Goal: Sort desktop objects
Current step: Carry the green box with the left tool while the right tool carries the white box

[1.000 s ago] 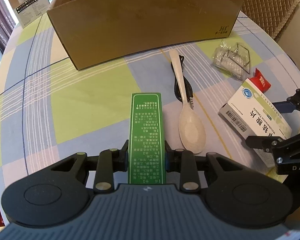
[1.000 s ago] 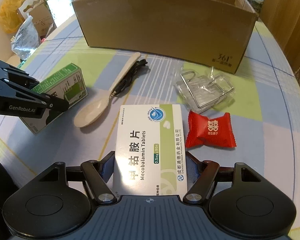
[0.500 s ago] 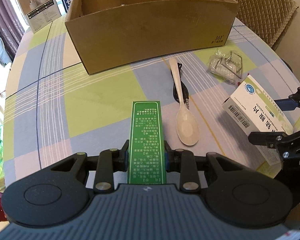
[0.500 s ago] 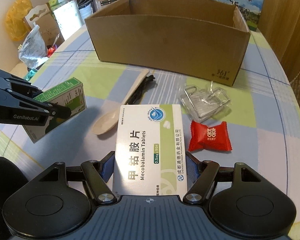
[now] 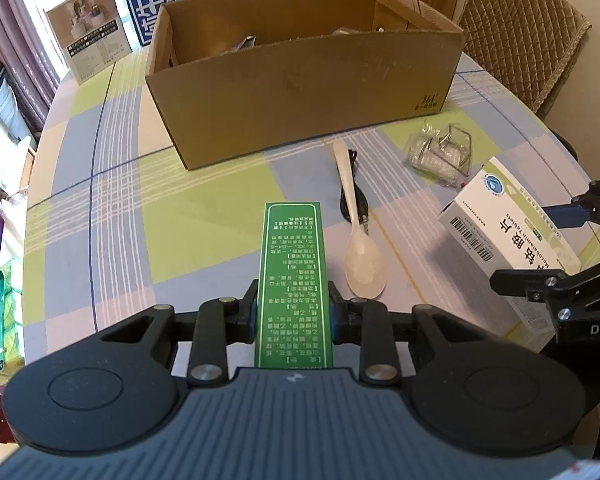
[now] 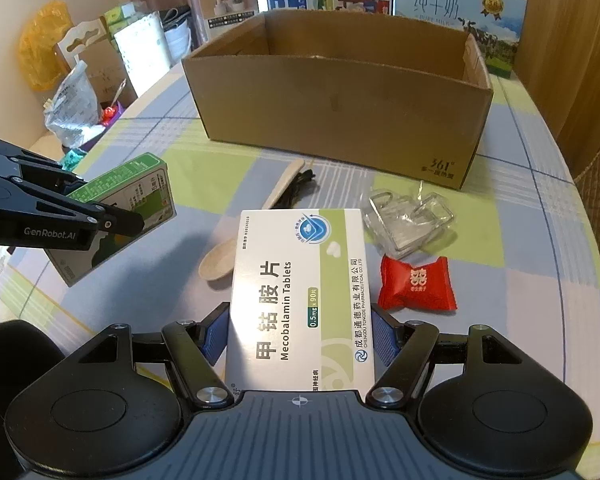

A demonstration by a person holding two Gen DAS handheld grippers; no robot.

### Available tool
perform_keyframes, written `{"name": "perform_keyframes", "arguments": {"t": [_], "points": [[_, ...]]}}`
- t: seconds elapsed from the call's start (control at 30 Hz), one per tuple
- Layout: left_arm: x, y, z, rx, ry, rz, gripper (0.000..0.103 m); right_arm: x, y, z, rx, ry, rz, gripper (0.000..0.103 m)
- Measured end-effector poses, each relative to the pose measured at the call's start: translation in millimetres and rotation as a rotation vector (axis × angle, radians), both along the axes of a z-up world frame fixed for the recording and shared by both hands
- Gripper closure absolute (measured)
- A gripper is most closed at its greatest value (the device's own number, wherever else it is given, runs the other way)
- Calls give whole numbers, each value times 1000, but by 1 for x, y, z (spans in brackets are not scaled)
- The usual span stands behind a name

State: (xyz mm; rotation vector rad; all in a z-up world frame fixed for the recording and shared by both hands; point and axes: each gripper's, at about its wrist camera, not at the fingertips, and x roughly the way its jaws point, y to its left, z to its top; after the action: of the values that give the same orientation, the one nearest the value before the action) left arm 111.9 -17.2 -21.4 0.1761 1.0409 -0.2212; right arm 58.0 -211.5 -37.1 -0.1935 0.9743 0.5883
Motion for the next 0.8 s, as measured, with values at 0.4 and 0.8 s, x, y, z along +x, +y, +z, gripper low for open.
{"name": "perform_keyframes", "arguments": {"t": [0.4,0.8], "points": [[38,-15,42,9,-88,-38,78,42,-8,47,27,-102,-4,35],[120,-30,96,15,-183,-77,78,127,1,90,56,-179,3,35]]}}
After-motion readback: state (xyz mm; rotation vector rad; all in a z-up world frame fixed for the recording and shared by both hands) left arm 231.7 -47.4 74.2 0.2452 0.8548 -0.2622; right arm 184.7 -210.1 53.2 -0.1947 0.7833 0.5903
